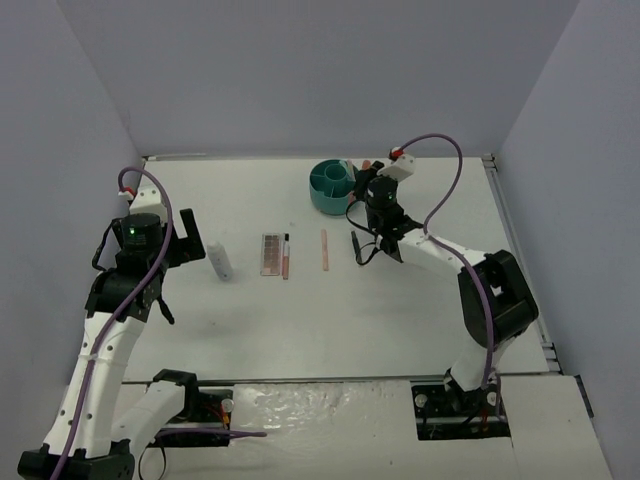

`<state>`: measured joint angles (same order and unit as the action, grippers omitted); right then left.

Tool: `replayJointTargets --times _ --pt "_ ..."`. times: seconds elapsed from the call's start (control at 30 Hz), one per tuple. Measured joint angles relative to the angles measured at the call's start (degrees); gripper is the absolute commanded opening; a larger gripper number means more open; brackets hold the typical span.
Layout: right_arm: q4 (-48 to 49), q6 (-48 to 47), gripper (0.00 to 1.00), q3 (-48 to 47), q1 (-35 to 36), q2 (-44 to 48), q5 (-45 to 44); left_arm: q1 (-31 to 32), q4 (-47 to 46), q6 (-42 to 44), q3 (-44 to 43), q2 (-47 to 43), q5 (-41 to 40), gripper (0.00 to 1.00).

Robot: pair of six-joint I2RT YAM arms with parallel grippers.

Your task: Organize the makeup

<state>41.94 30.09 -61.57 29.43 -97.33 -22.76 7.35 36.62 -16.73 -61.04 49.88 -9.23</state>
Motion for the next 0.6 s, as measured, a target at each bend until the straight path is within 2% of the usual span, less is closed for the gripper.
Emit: replayJointTargets --times 0.27,0.6 --pt "13.87 0.17 0.0 -0.75 -1.88 -7.73 -2.09 -0.04 0.0 0.0 0.0 0.18 0.05 0.97" --pt "21.36 0.55 0.0 -3.37 -3.32 -16.06 -1.85 -0.04 -0.01 0.0 0.0 0.37 0.26 0.97"
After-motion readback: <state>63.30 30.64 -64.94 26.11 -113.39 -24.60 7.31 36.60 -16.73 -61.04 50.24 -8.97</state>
